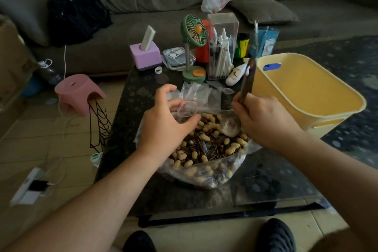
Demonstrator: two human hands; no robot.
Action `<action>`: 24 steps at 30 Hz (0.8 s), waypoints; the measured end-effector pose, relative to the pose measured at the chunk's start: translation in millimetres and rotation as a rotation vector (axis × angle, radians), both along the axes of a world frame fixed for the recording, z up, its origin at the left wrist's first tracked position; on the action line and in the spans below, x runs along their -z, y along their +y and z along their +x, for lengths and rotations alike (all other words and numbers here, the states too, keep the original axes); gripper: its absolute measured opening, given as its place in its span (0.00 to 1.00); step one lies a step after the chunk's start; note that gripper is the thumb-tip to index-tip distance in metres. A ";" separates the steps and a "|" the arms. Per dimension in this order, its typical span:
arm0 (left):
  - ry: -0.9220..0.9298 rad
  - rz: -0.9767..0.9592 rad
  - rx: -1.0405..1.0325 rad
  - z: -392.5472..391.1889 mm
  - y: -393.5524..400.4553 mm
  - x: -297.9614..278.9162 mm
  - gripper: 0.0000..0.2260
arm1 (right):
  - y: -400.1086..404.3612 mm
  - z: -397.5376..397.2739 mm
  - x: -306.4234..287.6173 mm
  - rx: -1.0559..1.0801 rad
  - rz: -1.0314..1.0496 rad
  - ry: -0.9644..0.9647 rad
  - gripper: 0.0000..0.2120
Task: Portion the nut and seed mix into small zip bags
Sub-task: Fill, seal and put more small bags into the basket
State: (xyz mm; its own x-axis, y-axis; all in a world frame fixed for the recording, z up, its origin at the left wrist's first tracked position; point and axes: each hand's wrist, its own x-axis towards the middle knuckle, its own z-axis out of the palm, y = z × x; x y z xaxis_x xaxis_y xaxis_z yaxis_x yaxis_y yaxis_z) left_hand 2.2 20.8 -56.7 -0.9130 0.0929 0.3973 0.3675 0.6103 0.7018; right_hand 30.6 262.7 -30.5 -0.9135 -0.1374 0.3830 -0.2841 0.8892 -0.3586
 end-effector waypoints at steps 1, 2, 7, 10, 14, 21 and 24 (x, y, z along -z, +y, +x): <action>0.001 -0.014 0.007 0.5 0.4 0.1 0.35 | 0.8 -1.4 1.7 0.000 0.040 0.028 0.13; 0.002 -0.030 0.014 0.5 0.7 0.8 0.34 | 1.0 -3.0 2.2 0.000 0.058 0.039 0.14; -0.028 -0.083 0.069 0.3 2.4 8.3 0.27 | -1.5 -6.9 0.0 -0.004 0.105 0.062 0.10; 0.022 -0.094 0.124 1.8 4.9 14.9 0.20 | 1.4 -9.1 -5.8 0.011 0.171 0.027 0.10; 0.025 -0.066 0.193 0.4 7.7 19.2 0.14 | -3.6 -8.1 -6.9 -0.008 0.240 -0.085 0.09; -0.014 -0.120 0.233 -4.1 4.5 18.6 0.16 | -8.2 -7.4 3.4 0.026 0.015 -0.188 0.12; -0.048 -0.121 0.213 -3.0 5.5 19.1 0.23 | -5.6 -8.0 2.7 0.071 -0.145 -0.274 0.11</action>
